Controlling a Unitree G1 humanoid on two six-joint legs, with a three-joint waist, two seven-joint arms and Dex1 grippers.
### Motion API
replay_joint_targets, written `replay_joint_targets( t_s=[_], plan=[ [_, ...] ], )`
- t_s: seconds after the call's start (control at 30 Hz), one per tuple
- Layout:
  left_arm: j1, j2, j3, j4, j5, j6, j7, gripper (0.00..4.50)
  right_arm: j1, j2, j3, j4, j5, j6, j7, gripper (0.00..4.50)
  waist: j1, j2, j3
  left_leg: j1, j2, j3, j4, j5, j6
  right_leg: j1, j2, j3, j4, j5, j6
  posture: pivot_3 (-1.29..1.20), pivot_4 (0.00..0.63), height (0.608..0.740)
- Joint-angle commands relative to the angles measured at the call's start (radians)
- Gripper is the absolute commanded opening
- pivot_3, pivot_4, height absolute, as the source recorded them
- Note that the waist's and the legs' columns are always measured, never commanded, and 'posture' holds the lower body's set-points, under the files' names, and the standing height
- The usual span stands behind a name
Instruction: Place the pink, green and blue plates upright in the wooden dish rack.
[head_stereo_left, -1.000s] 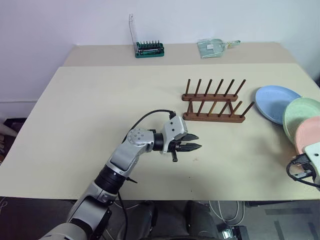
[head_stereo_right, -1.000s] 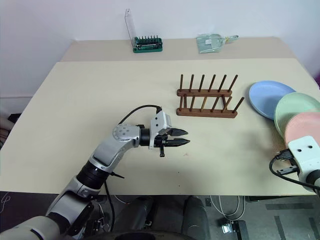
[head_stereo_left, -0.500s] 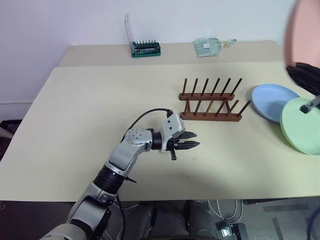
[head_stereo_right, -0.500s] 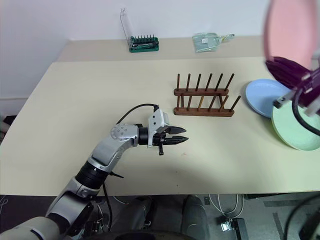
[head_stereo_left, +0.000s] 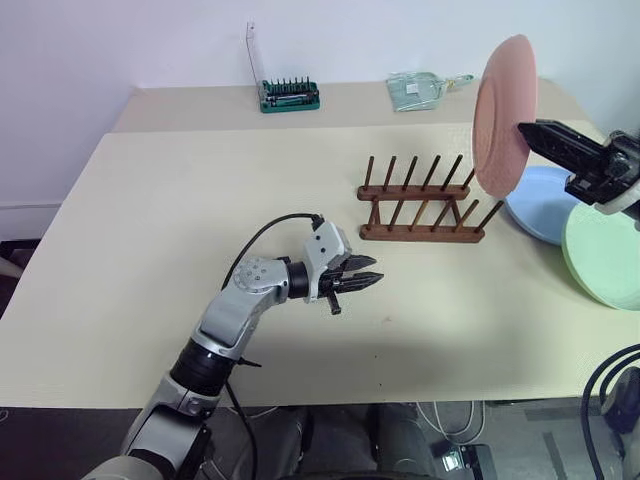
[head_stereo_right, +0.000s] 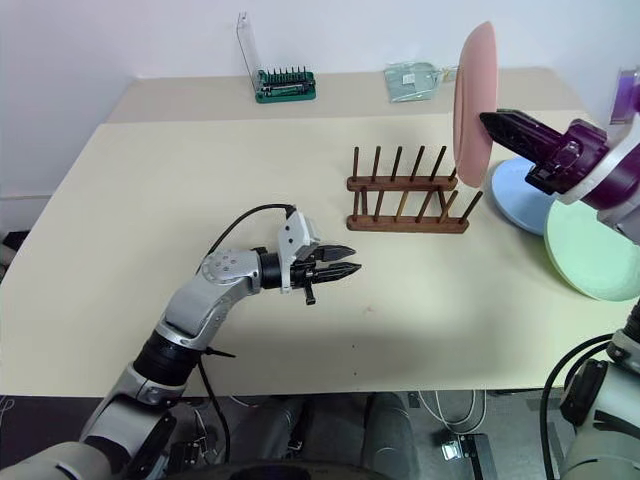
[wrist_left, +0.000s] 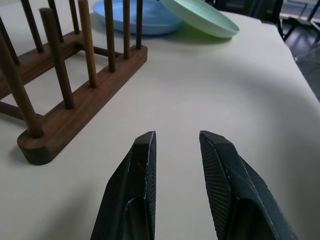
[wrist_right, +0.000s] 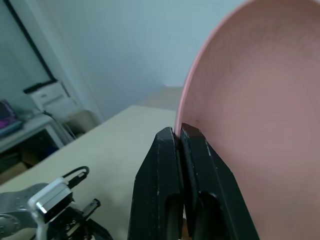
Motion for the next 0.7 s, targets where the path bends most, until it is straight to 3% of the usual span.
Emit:
replay_joint_targets(
  t_s=[0.03, 0.37, 0.47, 0.57, 0.7],
  plan=[
    [0.014, 0.004, 0.014, -0.055, -0.016, 0.008, 0.017, 1.36, -0.042, -0.034, 0.023, 0.07, -0.006, -0.021, 0.055, 0.03, 0.001, 0.0, 0.0, 0.0, 0.0, 0.0, 0.0, 0.0, 0.0, 0.0, 0.0, 0.0, 0.0, 0.0, 0.0, 0.0, 0.15, 0.74],
    [0.012, 0.008, 0.011, -0.062, -0.019, 0.016, 0.034, 1.36, -0.111, -0.019, 0.07, 0.248, -0.044, -0.019, 0.052, 0.03, 0.001, 0.0, 0.0, 0.0, 0.0, 0.0, 0.0, 0.0, -0.001, 0.0, 0.0, 0.0, 0.0, 0.0, 0.0, 0.0, 0.15, 0.74],
    [0.007, 0.009, 0.008, -0.062, -0.02, 0.016, 0.036, 1.36, -0.16, -0.003, 0.065, 0.323, -0.071, -0.047, 0.009, 0.93, 0.001, 0.0, 0.0, 0.0, 0.0, 0.001, 0.0, 0.0, -0.001, 0.0, 0.0, 0.001, 0.0, 0.0, 0.0, 0.0, 0.15, 0.74],
    [0.007, 0.009, 0.009, -0.065, -0.023, 0.021, 0.036, 1.36, -0.198, 0.008, 0.06, 0.348, -0.109, -0.099, -0.053, 2.36, 0.001, 0.0, 0.0, 0.0, 0.0, 0.001, 0.0, 0.0, -0.001, 0.0, 0.0, 0.001, 0.0, 0.0, 0.0, 0.0, 0.15, 0.74],
    [0.01, 0.01, 0.007, -0.07, -0.025, 0.026, 0.035, 1.36, -0.203, -0.002, 0.061, 0.327, -0.142, -0.143, -0.063, 2.36, 0.001, 0.001, 0.0, -0.001, 0.0, 0.001, 0.0, 0.0, -0.001, -0.001, 0.0, 0.001, 0.0, 0.0, 0.0, 0.0, 0.15, 0.74]
  ],
)
